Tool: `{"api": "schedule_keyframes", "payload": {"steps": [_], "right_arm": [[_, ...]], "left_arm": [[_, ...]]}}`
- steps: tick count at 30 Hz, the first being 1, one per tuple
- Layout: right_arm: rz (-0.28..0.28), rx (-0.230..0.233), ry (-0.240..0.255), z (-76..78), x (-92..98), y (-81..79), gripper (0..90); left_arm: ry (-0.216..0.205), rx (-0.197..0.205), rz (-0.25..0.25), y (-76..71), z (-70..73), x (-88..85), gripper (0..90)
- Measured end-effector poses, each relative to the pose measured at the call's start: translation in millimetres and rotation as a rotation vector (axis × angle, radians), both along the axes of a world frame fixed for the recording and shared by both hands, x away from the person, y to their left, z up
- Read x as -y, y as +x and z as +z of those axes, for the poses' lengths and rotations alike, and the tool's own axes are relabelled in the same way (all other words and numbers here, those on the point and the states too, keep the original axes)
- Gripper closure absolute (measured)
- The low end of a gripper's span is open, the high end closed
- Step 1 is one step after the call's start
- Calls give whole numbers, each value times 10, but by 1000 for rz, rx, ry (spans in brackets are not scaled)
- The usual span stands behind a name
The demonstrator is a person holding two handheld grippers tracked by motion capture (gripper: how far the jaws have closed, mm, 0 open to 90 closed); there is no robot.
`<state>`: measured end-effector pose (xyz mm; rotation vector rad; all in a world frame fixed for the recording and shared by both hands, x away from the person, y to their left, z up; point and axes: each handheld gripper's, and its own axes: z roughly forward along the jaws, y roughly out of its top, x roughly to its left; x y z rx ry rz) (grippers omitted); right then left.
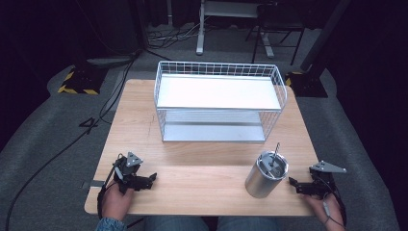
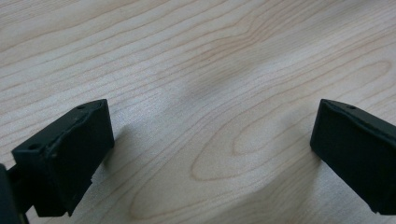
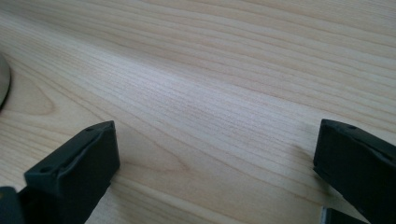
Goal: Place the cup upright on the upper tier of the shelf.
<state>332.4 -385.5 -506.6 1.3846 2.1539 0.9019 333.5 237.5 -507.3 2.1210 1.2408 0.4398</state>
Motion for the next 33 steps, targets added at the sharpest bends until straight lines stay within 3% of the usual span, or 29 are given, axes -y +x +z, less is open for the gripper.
{"api": "schedule_keyframes", "payload": {"steps": [14, 23, 29, 31, 33], "right_arm": [[-4, -34, -16, 29, -12, 42, 5], [6, -59, 10, 72, -29, -1, 0], [34, -5, -2, 307, -100, -173, 1], [50, 29, 22, 453, -112, -278, 8], [53, 38, 36, 501, -118, -318, 16]], "left_arm": [[2, 1, 2, 31, 2, 10, 0], [4, 3, -2, 40, 2, 8, 1], [4, 3, -2, 40, 2, 8, 0], [4, 3, -2, 40, 2, 8, 1], [4, 3, -2, 40, 2, 8, 1]]}}
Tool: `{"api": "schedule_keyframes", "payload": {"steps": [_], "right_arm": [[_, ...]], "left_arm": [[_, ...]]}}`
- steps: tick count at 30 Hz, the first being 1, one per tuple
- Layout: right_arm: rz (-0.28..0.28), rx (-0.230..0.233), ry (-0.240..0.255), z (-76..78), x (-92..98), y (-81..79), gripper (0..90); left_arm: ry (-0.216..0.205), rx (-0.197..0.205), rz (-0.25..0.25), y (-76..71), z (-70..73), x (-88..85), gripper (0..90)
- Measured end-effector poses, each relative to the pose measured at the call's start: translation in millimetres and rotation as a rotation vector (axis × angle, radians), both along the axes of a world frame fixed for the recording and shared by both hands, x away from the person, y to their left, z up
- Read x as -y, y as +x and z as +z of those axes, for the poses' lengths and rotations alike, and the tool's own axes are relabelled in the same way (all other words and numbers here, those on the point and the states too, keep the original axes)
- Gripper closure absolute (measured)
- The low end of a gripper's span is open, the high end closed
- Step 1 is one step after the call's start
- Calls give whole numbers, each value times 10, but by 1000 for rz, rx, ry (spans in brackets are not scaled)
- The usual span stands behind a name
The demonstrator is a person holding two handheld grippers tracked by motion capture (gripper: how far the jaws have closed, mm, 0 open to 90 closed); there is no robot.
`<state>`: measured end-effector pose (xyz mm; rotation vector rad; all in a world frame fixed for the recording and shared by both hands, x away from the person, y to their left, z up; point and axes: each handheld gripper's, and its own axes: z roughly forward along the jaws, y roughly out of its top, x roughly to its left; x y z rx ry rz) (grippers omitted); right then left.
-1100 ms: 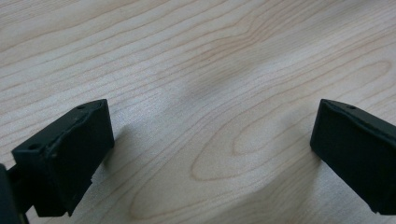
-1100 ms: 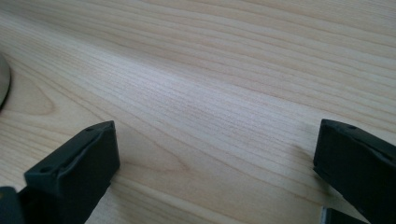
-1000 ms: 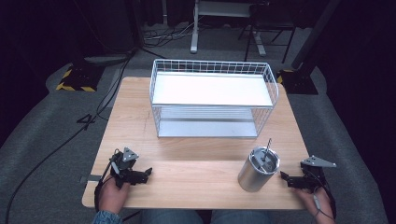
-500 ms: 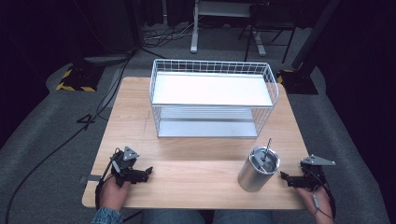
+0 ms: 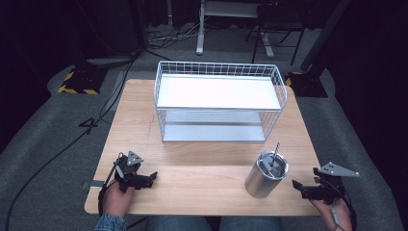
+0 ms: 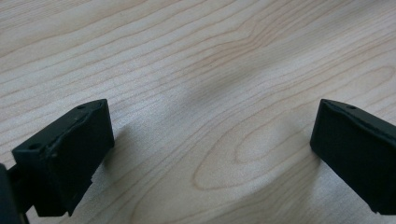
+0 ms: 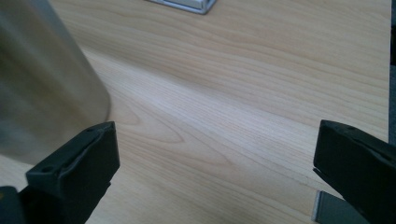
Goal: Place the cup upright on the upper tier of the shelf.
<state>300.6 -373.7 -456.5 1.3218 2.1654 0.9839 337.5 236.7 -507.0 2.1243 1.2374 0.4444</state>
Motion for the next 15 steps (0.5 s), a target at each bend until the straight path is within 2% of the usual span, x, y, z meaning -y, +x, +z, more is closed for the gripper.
{"api": "schedule_keyframes", "payload": {"steps": [5, 10, 11, 12, 13, 14, 15], "right_arm": [[16, 3, 48, 55, 8, -55, 19], [60, 74, 82, 133, -34, -172, 21], [60, 74, 82, 133, -34, -172, 21], [70, 97, 88, 139, -37, -184, 23], [84, 136, 123, 159, -53, -239, 39], [84, 136, 123, 159, -53, -239, 39], [91, 160, 140, 175, -68, -272, 40]], "left_arm": [[0, 0, 0, 0, 0, 0, 1], [0, 0, 0, 0, 0, 0, 0], [0, 0, 0, 0, 0, 0, 1], [0, 0, 0, 0, 0, 0, 1], [0, 0, 0, 0, 0, 0, 0], [0, 0, 0, 0, 0, 0, 1], [0, 0, 0, 0, 0, 0, 0]]}}
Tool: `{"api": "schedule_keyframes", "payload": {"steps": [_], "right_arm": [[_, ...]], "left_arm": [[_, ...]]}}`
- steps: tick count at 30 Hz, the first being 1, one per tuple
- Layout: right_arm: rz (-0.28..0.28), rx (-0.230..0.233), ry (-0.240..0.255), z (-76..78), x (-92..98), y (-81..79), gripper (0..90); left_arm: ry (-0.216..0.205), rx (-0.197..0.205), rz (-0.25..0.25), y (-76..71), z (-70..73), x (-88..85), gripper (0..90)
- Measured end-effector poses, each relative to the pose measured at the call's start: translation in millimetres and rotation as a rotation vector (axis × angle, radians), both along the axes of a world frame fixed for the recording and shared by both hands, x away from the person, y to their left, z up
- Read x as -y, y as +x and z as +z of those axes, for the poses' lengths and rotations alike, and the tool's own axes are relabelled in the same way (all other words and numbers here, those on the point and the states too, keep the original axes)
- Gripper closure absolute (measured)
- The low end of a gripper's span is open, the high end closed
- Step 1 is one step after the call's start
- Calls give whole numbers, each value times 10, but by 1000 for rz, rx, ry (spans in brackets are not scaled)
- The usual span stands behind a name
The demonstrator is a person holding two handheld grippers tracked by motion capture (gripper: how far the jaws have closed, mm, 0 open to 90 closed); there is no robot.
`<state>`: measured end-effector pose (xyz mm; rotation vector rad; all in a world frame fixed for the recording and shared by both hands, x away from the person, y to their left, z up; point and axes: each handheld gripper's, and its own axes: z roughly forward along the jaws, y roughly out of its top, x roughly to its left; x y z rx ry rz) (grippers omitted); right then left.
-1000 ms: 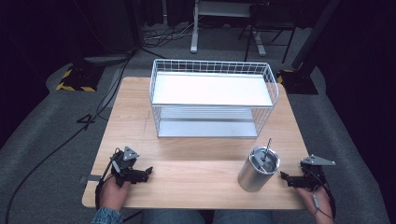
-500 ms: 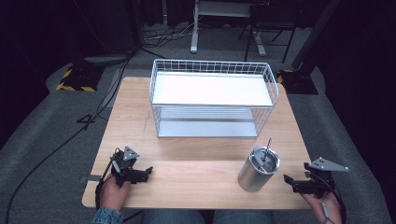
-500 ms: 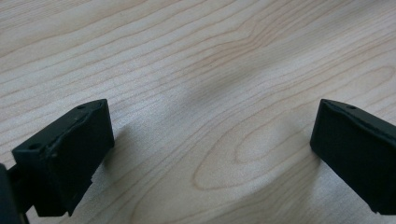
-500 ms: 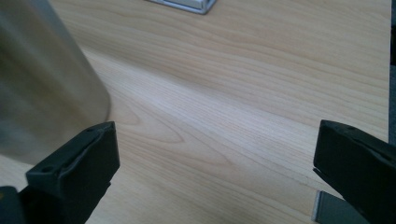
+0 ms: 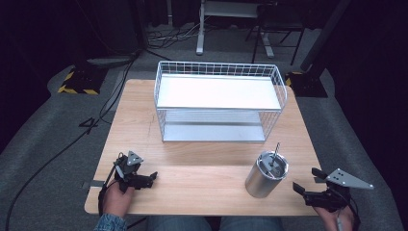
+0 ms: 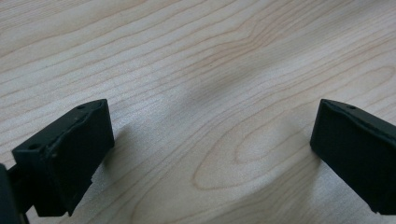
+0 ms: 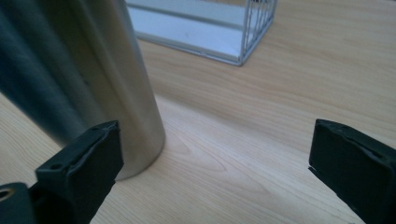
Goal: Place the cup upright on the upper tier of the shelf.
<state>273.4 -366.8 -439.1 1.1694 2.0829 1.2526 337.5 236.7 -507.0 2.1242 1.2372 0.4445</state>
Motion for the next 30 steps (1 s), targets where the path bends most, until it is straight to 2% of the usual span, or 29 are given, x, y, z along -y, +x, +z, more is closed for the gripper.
{"api": "schedule_keyframes", "payload": {"steps": [7, 13, 30], "right_arm": [[28, 9, -24, 37, -117, -40, 41], [77, -2, -45, 56, -336, -61, 42], [165, -3, -9, -55, -682, -6, 9]], "left_arm": [[0, 0, 0, 0, 0, 0, 0], [0, 0, 0, 0, 0, 0, 0], [0, 0, 0, 0, 0, 0, 0]]}}
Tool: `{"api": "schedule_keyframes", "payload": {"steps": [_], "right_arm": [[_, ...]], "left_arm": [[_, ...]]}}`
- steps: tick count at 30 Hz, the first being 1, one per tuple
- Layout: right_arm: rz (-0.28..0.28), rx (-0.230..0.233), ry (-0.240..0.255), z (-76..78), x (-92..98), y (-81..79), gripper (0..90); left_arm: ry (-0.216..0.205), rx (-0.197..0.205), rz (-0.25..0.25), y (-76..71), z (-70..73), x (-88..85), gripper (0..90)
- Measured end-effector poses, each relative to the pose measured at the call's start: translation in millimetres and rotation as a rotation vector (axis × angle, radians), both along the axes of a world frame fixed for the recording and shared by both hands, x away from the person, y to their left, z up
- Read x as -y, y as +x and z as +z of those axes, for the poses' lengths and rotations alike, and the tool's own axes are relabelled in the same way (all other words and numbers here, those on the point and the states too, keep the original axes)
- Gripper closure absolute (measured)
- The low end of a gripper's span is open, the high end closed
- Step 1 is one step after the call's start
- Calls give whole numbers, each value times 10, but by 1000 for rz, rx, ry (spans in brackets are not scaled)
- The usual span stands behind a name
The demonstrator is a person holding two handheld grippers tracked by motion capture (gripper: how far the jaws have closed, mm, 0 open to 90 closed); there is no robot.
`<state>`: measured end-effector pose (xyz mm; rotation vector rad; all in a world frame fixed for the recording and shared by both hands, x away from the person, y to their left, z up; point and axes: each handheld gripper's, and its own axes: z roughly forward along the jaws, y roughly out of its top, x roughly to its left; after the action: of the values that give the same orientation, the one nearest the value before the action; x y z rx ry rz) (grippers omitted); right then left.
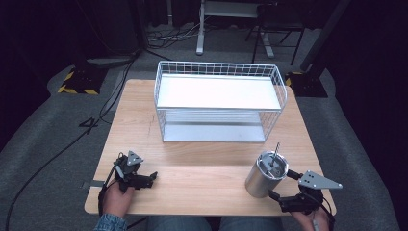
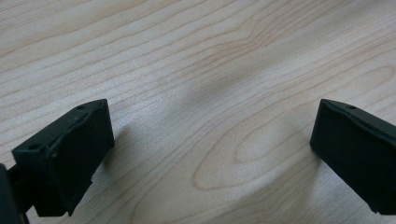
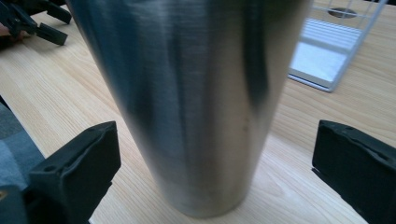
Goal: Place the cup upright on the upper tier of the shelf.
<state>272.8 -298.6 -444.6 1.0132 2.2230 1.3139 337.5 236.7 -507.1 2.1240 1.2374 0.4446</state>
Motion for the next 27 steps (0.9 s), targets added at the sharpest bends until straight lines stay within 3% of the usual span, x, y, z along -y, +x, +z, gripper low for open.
{"api": "schedule_keyframes", "payload": {"steps": [11, 17, 27], "right_arm": [[42, 15, -7, -189, -170, 118, 1], [52, 38, 31, -316, -207, 183, 0], [41, 77, 89, -350, -280, 262, 0]], "left_arm": [[0, 0, 0, 0, 0, 0, 1], [0, 0, 0, 0, 0, 0, 0], [0, 0, 0, 0, 0, 0, 1]]}}
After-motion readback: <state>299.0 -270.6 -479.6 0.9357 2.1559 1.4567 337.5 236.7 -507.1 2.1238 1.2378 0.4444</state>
